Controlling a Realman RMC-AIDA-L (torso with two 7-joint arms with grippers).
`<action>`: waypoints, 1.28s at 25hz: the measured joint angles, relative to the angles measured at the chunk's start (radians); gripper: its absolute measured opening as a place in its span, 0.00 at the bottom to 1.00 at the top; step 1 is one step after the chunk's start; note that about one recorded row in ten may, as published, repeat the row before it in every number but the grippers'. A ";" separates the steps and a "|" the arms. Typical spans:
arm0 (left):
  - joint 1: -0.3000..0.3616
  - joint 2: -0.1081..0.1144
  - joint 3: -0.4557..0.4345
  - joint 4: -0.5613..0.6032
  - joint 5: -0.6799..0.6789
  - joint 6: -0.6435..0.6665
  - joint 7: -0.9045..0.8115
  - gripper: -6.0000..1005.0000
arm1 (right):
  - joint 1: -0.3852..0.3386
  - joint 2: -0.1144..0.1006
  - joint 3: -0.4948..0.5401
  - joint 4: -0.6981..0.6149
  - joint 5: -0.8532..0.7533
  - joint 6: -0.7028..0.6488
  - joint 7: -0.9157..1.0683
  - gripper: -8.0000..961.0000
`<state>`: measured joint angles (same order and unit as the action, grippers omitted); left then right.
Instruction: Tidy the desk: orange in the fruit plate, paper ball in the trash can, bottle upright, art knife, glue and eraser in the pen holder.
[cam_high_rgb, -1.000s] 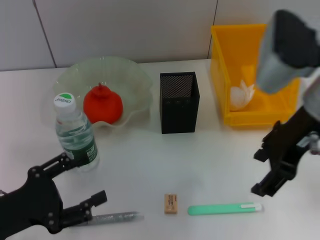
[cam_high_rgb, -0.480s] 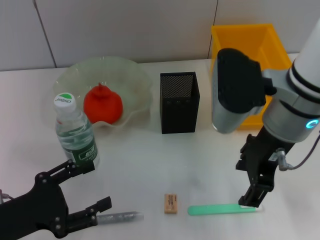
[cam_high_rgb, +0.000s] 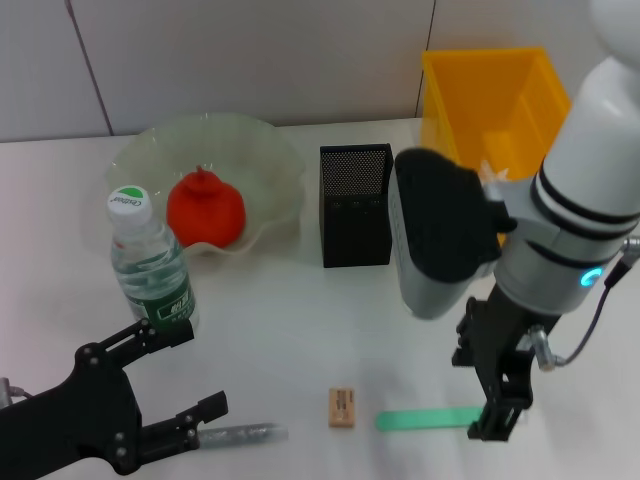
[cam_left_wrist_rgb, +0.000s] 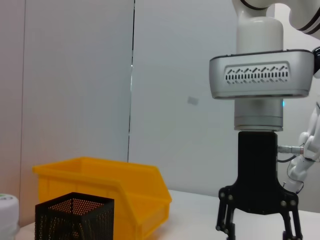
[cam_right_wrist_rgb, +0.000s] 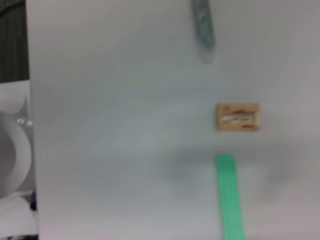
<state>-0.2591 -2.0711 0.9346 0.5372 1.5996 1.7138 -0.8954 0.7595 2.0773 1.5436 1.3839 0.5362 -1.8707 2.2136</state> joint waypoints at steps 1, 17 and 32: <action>-0.001 0.001 0.000 0.000 0.001 0.000 0.001 0.81 | 0.001 0.000 -0.007 -0.010 0.001 0.003 0.000 0.80; -0.011 0.000 0.001 -0.006 0.007 -0.004 0.027 0.81 | -0.004 0.001 -0.087 -0.130 -0.004 0.119 0.002 0.79; -0.022 -0.001 0.003 -0.032 0.006 0.001 0.027 0.80 | -0.009 0.001 -0.099 -0.192 -0.029 0.168 -0.002 0.49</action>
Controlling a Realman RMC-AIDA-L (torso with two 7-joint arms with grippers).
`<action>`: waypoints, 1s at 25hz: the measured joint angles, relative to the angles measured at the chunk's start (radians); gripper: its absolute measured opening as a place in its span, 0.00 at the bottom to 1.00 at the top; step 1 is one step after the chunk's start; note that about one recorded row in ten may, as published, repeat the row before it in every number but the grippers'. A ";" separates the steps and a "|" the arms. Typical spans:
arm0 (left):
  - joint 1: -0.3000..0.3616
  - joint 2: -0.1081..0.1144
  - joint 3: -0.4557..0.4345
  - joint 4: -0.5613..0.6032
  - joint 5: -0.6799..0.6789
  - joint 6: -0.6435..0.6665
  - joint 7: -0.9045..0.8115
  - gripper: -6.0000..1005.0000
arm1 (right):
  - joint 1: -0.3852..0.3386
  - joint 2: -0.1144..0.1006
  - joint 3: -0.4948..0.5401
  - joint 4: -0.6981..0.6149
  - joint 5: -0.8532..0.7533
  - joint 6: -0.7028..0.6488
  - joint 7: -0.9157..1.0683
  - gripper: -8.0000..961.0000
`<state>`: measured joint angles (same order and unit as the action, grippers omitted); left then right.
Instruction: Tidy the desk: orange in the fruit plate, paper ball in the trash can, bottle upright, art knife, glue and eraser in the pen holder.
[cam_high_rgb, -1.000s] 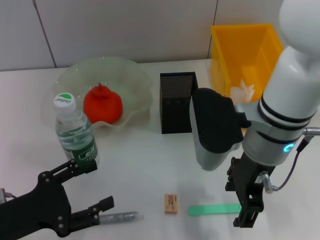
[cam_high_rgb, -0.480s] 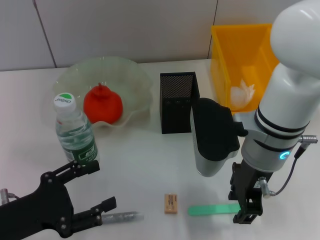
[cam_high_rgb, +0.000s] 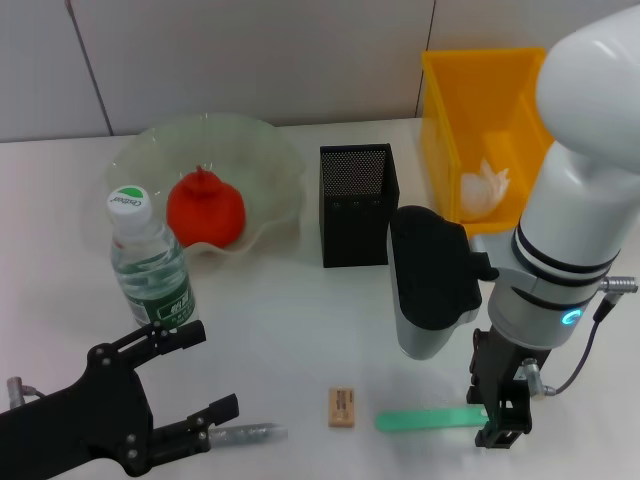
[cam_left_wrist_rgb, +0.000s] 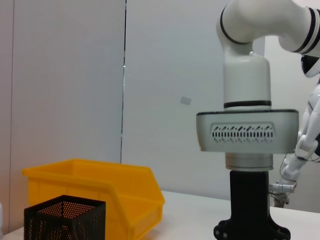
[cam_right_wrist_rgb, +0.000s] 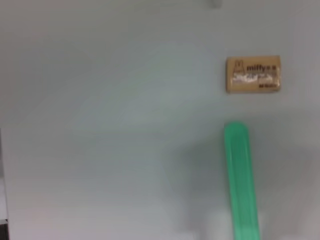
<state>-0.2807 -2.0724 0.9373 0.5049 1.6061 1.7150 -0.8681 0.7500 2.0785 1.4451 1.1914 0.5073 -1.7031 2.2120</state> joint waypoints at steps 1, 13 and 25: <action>0.000 0.000 0.000 0.000 0.000 0.000 0.000 0.80 | 0.000 0.000 0.000 0.000 0.000 0.000 0.000 0.48; -0.004 0.000 0.000 0.000 0.000 0.005 0.000 0.78 | 0.005 0.000 -0.015 -0.025 -0.001 0.014 0.000 0.39; -0.008 0.000 0.000 0.000 -0.003 0.000 0.000 0.77 | 0.011 0.000 -0.019 -0.061 -0.001 0.029 -0.004 0.29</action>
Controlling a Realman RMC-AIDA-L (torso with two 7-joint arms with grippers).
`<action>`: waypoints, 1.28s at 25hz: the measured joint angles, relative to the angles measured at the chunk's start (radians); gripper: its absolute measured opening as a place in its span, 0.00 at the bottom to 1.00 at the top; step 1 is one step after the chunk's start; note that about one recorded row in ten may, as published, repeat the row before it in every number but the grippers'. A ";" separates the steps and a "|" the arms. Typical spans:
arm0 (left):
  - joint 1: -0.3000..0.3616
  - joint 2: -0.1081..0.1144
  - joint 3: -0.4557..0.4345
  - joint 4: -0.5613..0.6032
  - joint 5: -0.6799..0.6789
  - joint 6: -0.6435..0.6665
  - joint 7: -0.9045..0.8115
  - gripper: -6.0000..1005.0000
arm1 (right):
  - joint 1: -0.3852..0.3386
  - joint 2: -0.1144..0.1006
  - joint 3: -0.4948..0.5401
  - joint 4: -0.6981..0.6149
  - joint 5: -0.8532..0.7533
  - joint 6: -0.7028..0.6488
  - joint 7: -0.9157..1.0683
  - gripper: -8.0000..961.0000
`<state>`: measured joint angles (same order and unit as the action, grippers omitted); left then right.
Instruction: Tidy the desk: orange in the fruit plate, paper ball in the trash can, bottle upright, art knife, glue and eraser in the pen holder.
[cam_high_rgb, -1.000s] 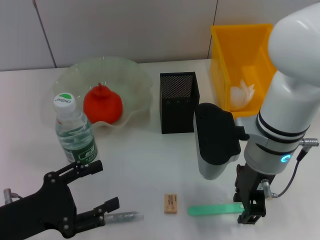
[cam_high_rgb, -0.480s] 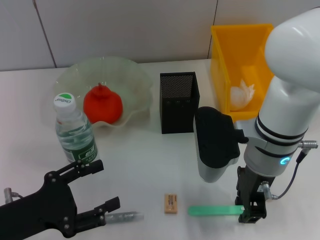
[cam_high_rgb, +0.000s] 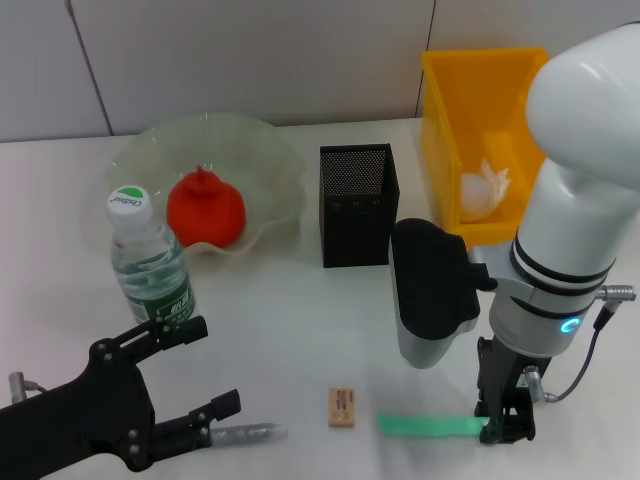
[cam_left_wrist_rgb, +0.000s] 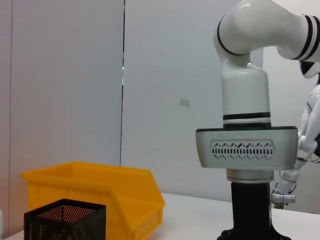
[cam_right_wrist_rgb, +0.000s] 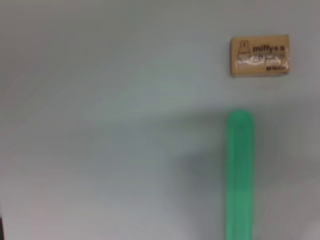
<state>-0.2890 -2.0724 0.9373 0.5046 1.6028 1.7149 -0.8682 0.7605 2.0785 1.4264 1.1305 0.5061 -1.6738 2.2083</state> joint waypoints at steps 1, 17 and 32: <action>0.000 0.000 0.000 0.000 -0.001 0.000 0.000 0.77 | 0.000 0.000 0.000 -0.002 0.000 0.000 -0.001 0.28; -0.003 0.000 0.000 0.005 -0.005 0.018 0.000 0.75 | -0.002 -0.002 0.233 0.150 0.010 -0.108 -0.008 0.19; -0.008 0.000 -0.011 0.009 -0.004 0.033 -0.010 0.72 | -0.024 -0.005 0.626 0.322 0.175 -0.267 0.081 0.19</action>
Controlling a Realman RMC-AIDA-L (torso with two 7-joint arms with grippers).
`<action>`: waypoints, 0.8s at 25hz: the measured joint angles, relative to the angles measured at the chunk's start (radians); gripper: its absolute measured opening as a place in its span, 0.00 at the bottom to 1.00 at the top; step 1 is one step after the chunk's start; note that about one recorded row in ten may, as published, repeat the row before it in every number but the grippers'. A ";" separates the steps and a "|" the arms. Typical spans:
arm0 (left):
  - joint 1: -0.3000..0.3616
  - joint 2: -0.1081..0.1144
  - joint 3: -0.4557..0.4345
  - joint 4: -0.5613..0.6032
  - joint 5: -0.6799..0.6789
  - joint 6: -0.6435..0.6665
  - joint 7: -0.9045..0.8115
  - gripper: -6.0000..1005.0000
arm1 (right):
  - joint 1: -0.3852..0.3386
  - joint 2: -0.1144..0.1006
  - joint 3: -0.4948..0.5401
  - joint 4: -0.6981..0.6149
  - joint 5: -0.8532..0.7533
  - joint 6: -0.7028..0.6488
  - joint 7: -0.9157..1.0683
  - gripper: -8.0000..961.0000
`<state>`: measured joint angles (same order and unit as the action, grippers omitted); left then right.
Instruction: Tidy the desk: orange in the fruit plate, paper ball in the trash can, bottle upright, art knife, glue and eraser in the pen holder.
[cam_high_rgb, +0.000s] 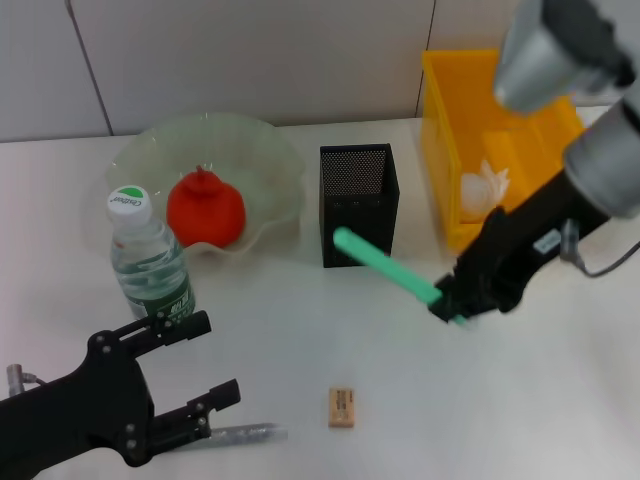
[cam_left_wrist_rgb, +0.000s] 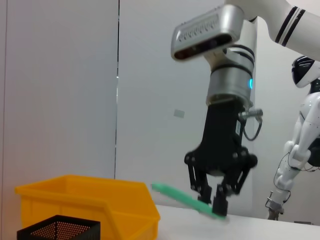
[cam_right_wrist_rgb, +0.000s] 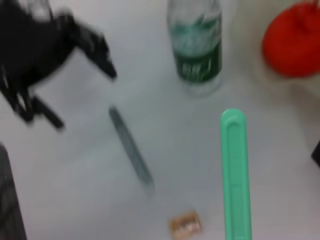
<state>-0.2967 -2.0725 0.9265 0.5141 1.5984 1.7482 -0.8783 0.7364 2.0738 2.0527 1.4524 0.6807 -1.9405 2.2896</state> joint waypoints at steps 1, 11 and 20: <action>-0.002 0.000 0.000 0.000 0.000 0.000 -0.001 0.72 | -0.002 -0.001 0.020 0.007 0.018 -0.005 0.015 0.19; -0.017 0.002 0.000 0.002 -0.003 -0.001 -0.013 0.72 | -0.056 -0.008 0.126 0.110 0.029 0.014 -0.016 0.19; -0.021 0.000 -0.001 -0.001 -0.005 -0.011 -0.013 0.72 | -0.029 -0.022 -0.047 0.318 -0.346 0.122 -0.172 0.19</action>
<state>-0.3176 -2.0722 0.9253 0.5135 1.5934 1.7375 -0.8913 0.7073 2.0515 2.0062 1.7706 0.3347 -1.8181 2.1173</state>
